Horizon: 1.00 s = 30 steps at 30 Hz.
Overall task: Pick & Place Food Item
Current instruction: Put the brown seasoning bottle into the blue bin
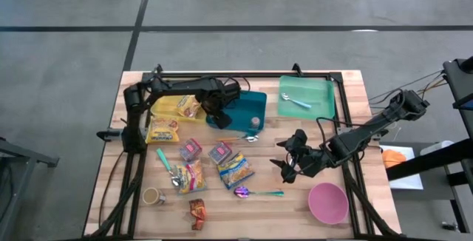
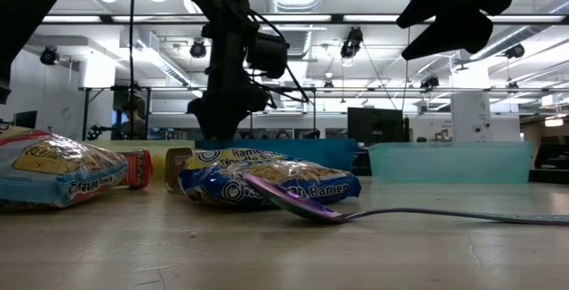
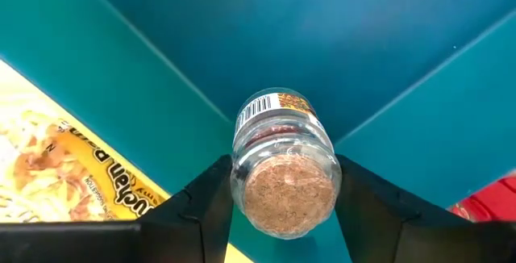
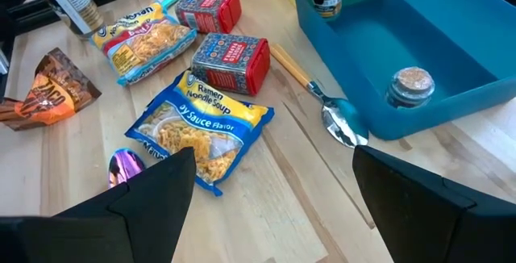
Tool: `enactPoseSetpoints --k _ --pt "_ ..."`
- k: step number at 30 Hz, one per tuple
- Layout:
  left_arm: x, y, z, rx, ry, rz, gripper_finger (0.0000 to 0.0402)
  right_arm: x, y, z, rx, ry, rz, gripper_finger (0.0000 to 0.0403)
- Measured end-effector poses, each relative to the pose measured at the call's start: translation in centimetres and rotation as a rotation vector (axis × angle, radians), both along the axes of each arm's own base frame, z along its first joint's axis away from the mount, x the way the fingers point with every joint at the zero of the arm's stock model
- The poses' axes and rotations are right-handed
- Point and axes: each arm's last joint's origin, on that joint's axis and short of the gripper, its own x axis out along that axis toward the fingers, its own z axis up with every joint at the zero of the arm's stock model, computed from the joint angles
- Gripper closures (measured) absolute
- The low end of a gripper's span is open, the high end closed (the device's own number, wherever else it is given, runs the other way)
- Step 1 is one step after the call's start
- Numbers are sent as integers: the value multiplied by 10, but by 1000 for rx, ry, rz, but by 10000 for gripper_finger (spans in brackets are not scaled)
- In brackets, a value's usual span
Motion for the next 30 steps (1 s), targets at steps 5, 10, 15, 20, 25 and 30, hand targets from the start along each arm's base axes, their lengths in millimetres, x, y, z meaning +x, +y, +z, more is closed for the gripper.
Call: enactPoseSetpoints --k 5,10,15,20,25,30 --pt "1 1 0 0 -15 1 222 0 0 0 -3 1 2 71" --pt "2 1 0 0 -21 1 222 1 0 -1 -4 2 2 71" --pt "2 0 -1 -13 -27 2 199 3 2 -6 -13 19 3 71" --pt "2 0 -1 -13 -27 9 181 7 4 -12 -30 39 8 71" --pt "3 1 -1 -10 -34 17 178 8 5 -15 -35 46 8 71" --pt "3 1 -1 -8 -38 20 176 8 5 -13 -29 37 8 71"
